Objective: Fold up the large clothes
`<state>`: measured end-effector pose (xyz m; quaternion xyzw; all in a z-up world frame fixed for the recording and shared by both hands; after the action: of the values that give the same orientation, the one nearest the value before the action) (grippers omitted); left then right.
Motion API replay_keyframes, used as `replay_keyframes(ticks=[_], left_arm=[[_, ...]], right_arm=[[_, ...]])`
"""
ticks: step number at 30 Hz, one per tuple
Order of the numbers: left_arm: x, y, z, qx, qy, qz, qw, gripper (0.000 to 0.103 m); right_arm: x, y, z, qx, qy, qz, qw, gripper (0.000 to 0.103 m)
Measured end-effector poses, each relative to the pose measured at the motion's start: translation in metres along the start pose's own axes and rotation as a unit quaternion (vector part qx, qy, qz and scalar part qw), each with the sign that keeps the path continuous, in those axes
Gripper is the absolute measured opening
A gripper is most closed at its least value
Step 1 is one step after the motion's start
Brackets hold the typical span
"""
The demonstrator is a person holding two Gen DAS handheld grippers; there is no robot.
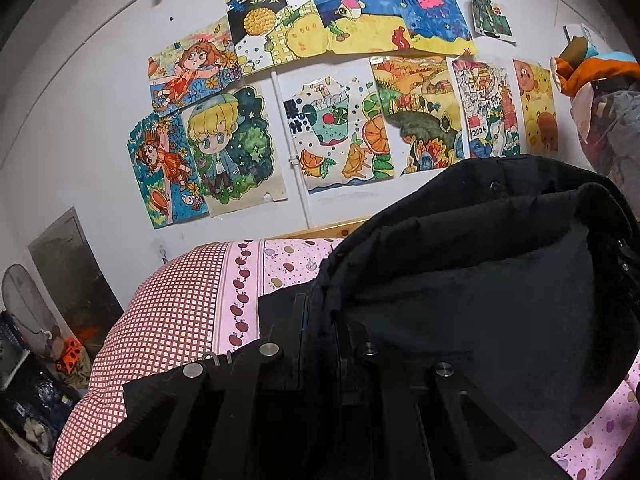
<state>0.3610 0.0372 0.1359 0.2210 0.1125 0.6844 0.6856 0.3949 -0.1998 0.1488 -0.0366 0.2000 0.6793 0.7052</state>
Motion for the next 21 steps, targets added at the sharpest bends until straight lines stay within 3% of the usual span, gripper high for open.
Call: replay_keyframes(ticks=[21], left_arm=[[0.000,-0.045,-0.008,0.032,0.009,0.004,0.9994,0.010]], right_arm=[[0.011,-0.036,-0.019,0.026,0.002,0.008,1.000,0.011]])
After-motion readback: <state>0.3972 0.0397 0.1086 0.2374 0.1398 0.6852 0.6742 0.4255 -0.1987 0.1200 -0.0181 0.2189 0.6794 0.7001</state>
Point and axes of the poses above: each gripper's, at about its wrist camera, not at the fingertips, and y roughly against the way its jaws point, x to its left, z to its top, the point moved 7 cm from there along -y, roughly the way its jaws point, and after that the axes turned 9 degrees about -z, right-handed, at the moved point
